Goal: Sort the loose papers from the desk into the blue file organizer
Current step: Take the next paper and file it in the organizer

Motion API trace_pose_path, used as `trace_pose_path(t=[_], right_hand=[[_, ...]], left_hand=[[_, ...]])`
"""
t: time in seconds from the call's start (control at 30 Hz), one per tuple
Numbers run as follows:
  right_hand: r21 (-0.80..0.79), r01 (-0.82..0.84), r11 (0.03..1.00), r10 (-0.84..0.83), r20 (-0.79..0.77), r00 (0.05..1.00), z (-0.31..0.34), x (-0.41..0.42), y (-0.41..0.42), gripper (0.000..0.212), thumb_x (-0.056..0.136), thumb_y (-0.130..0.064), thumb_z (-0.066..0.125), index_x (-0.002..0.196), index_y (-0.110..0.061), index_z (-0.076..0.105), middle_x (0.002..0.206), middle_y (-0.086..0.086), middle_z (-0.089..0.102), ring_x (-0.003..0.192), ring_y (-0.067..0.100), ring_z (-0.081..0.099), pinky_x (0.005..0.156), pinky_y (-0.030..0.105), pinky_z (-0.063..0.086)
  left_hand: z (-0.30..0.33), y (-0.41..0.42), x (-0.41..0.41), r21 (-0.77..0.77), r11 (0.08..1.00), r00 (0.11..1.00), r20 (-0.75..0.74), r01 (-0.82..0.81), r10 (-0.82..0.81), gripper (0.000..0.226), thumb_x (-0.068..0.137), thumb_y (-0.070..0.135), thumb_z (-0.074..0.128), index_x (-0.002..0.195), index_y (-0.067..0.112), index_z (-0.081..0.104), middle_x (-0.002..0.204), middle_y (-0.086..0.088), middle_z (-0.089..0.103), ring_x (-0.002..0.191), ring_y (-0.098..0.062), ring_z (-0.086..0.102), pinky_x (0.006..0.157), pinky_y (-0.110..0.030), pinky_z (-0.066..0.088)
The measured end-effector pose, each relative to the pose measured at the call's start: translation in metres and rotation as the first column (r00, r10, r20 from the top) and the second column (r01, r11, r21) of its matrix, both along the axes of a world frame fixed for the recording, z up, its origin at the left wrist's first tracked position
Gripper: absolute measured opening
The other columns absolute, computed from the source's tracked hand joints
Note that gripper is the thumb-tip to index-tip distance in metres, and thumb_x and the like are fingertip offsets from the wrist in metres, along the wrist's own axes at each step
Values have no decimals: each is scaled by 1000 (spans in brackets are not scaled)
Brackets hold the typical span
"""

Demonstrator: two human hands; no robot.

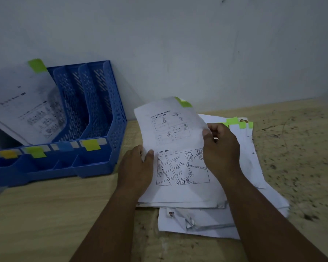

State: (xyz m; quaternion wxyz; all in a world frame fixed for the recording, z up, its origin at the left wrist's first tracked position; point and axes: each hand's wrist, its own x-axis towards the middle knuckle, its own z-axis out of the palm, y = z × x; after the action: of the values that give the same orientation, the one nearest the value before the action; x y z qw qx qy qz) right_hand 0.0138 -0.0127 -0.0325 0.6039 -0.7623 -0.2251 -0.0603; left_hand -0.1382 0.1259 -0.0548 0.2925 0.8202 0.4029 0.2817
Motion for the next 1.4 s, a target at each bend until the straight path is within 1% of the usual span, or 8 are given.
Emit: trace_pose_path(t=[0.37,0.53,0.63,0.8,1.03,1.13,1.27,1.4], right_hand=[[58,42,997,-35,-115,993,0,5,0,18,98,-38,60,85,-30,68,78,-17,68,82,8,64,76,26,44],[43,-2,999,8,-121,993,0,-3,5,20,99,-37,59,85,-26,67,80,-13,67,82,10,63,73,25,43],[48,-60,997,66,-143,988,5,-8,8,18,97,-41,60,87,-27,65,82,-12,67,82,5,62,68,22,40],[-65,-223,973,214,-126,969,21,-20,27,21,91,-45,67,109,-34,63,92,-13,68,84,0,63,67,18,42],[-166,-348,923,342,-65,937,45,-44,48,35,87,-43,73,118,-36,60,102,-19,64,86,2,65,70,21,47],[-190,-388,902,389,-32,920,56,-58,65,36,86,-43,74,119,-36,59,106,-18,64,90,6,66,79,32,55],[-211,-444,871,457,13,889,66,-75,90,37,88,-36,74,122,-35,59,110,-16,63,94,5,62,69,16,44],[-233,-493,838,518,59,853,76,-92,115,36,90,-37,72,123,-33,59,113,-15,61,99,6,60,78,21,45]], left_hand=[[16,8,-6,-221,975,922,371,-30,112,22,99,39,61,89,19,65,83,5,68,76,-11,60,63,-28,42],[22,5,-14,-411,887,875,483,209,18,28,86,30,79,113,26,71,101,13,78,92,-7,74,77,-28,57],[32,6,-22,-426,875,852,522,231,29,27,87,23,79,113,23,72,101,9,78,93,-12,75,82,-34,60],[53,24,-44,-370,926,791,587,73,172,20,87,28,79,107,25,75,98,9,78,89,-13,75,79,-39,61],[91,42,-69,-151,965,678,688,-216,259,15,92,28,74,106,28,69,91,18,69,82,3,66,68,-18,54],[109,65,-92,-31,931,655,702,-364,280,10,94,29,72,102,27,67,88,19,64,83,-2,65,69,-20,52],[130,96,-122,57,856,616,719,-514,323,16,96,30,69,108,18,70,95,8,67,87,-13,65,68,-16,49],[147,123,-146,107,770,583,720,-630,377,27,96,27,68,113,6,71,111,-3,71,94,-18,67,75,-21,52]])
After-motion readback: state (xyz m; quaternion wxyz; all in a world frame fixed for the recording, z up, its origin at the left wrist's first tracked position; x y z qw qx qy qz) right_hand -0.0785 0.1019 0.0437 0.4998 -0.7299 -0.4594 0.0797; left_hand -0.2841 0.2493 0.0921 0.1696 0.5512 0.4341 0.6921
